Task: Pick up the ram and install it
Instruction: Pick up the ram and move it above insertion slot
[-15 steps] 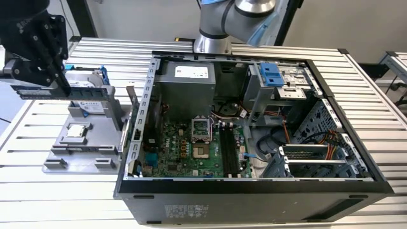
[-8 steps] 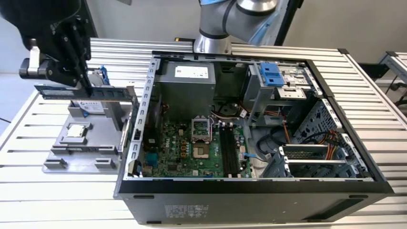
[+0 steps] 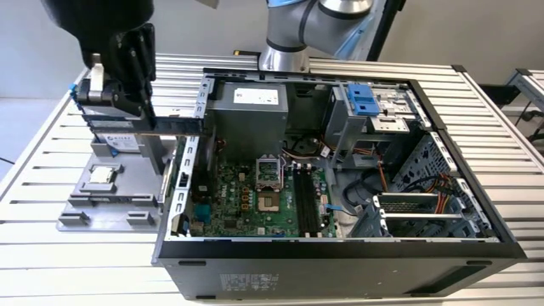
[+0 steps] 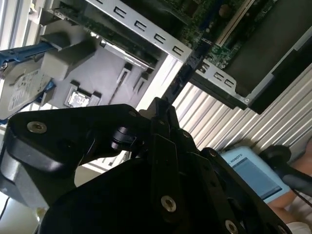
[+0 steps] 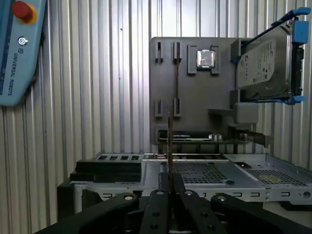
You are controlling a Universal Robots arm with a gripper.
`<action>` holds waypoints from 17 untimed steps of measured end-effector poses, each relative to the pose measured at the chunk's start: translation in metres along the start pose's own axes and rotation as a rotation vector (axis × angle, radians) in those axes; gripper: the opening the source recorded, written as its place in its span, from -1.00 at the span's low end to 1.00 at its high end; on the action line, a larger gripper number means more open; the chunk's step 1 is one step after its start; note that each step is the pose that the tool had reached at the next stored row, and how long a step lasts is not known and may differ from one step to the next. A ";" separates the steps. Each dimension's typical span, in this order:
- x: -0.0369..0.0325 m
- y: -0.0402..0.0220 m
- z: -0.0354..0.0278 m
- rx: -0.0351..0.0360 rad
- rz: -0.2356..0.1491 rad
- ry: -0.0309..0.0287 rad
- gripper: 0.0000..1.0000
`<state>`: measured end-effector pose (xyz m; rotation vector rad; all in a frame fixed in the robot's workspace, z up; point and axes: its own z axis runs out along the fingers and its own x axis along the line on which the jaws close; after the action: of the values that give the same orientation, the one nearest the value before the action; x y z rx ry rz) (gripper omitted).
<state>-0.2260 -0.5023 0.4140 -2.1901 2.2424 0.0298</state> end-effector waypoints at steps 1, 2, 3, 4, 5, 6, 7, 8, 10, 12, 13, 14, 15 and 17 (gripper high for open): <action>-0.0002 -0.0047 -0.0001 -0.0002 0.000 0.0000 -1.00; -0.0003 -0.0092 -0.0001 -0.0003 0.000 0.0000 -1.00; -0.0005 -0.0138 -0.0001 -0.0004 0.000 0.0000 -1.00; -0.0007 -0.0183 -0.0001 -0.0006 0.000 0.0000 -1.00; -0.0009 -0.0229 -0.0002 -0.0008 0.000 0.0000 -1.00; -0.0010 -0.0273 -0.0002 -0.0010 0.000 0.0000 -1.00; -0.0012 -0.0322 -0.0003 -0.0012 0.000 0.0001 -1.00; -0.0014 -0.0365 -0.0003 -0.0015 0.000 0.0001 -1.00; -0.0018 -0.0456 -0.0004 -0.0018 0.000 0.0000 -1.00; -0.0021 -0.0547 -0.0005 -0.0024 0.000 0.0001 -1.00; -0.0023 -0.0594 -0.0005 -0.0026 0.000 0.0000 -1.00; -0.0024 -0.0639 -0.0005 -0.0029 0.000 0.0001 -1.00; -0.0025 -0.0681 -0.0006 -0.0032 0.000 0.0002 -1.00; -0.0029 -0.0775 -0.0006 -0.0037 0.000 0.0001 -1.00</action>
<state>-0.1484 -0.5012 0.4140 -2.1919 2.2443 0.0339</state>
